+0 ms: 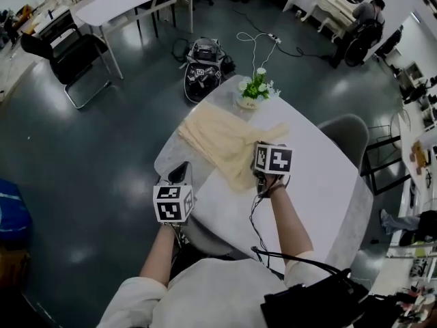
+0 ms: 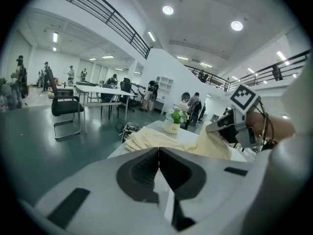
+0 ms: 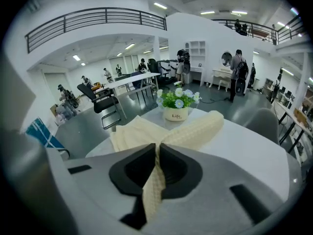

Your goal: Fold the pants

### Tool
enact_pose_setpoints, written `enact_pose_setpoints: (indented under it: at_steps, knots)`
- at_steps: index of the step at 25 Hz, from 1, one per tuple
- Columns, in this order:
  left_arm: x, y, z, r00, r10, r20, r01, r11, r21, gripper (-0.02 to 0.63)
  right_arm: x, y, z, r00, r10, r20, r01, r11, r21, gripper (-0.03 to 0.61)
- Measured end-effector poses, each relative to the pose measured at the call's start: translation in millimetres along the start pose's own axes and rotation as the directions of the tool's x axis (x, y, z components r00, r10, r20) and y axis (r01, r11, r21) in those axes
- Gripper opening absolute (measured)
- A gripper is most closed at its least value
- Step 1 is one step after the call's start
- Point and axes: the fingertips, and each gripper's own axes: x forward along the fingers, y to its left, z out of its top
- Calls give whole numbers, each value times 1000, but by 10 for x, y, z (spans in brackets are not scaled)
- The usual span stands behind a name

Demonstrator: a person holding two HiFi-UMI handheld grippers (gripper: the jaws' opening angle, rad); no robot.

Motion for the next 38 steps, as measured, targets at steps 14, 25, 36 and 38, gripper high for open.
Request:
enact_pose_setpoints:
  at_steps: [14,25,36,38]
  knots:
    - [5,1151,-143,998,53,-24,-56,993,-106,8,1031,1509,1205,965,145,218,-168,982,90,126]
    - [155,943,-47,1000,-12,-3,12,997,-80,8,833,868,697,981,9,192,-35,991,132,66]
    - [-120,254,61,999,-19,30,20,999,-29,8,-148,458,191,962,-40,270,17,996,89,-5]
    - [-200,96,97,999,-9,41,9,1000,-15,8,-339,412,49,959,-27,282,4,997,83,-6]
